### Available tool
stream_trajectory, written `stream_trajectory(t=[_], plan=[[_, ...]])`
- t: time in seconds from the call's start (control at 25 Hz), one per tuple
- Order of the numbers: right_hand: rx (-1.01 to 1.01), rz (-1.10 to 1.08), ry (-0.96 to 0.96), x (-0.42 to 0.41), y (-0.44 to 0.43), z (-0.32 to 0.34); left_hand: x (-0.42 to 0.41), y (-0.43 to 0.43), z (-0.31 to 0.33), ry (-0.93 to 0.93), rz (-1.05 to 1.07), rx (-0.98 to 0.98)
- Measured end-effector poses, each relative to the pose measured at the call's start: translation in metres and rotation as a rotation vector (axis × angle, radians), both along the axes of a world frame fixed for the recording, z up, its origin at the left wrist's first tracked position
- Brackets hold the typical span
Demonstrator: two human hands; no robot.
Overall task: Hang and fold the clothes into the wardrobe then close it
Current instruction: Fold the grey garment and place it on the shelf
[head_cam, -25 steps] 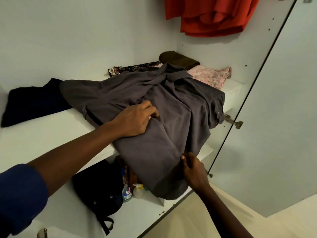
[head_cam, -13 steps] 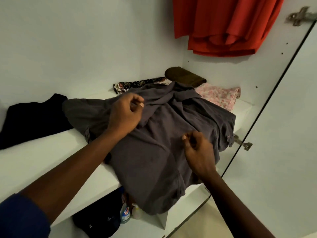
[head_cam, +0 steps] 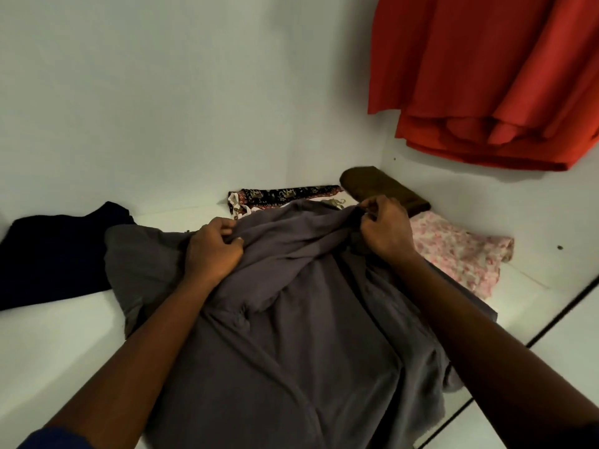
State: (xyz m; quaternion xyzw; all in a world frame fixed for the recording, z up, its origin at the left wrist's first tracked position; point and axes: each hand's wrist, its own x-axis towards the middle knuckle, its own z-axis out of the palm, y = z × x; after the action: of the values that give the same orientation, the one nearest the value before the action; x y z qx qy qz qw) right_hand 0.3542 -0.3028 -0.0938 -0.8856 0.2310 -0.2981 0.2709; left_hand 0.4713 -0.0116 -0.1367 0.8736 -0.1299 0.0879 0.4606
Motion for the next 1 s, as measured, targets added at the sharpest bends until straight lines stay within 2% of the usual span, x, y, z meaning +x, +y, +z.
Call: stream_trajectory(t=[0.08,0.2,0.24,0.28,0.48,0.64,0.76,0.88,1.0], plan=[[-0.112,0.065,0.131,0.027,-0.017,0.006,0.002,0.001,-0.003,-0.035,0.032,0.003],[-0.288,0.238,0.536,0.061,-0.039,0.014,0.002,0.001,-0.006,-0.060,0.049,-0.010],[-0.320,0.279,0.609,0.068,-0.043,0.015,0.000,0.001,-0.007,-0.084,0.049,-0.013],[-0.320,0.314,0.604,0.073,-0.047,0.016,0.000,0.001,-0.007,-0.120,0.056,-0.020],[-0.310,0.308,0.242,0.060,-0.047,0.038,-0.003,0.002,-0.008,-0.242,0.130,-0.115],[-0.404,0.423,0.306,0.012,-0.027,0.086,-0.008,0.003,-0.002,-0.248,0.172,-0.265],[-0.472,0.463,0.383,-0.028,0.005,0.120,-0.017,0.005,0.006,-0.242,0.180,-0.288],[-0.544,0.465,0.235,-0.076,0.049,0.136,-0.033,0.015,0.025,-0.209,0.191,-0.459],[-0.342,0.580,0.113,-0.128,0.104,0.141,-0.041,0.035,0.046,-0.109,0.180,-0.708]])
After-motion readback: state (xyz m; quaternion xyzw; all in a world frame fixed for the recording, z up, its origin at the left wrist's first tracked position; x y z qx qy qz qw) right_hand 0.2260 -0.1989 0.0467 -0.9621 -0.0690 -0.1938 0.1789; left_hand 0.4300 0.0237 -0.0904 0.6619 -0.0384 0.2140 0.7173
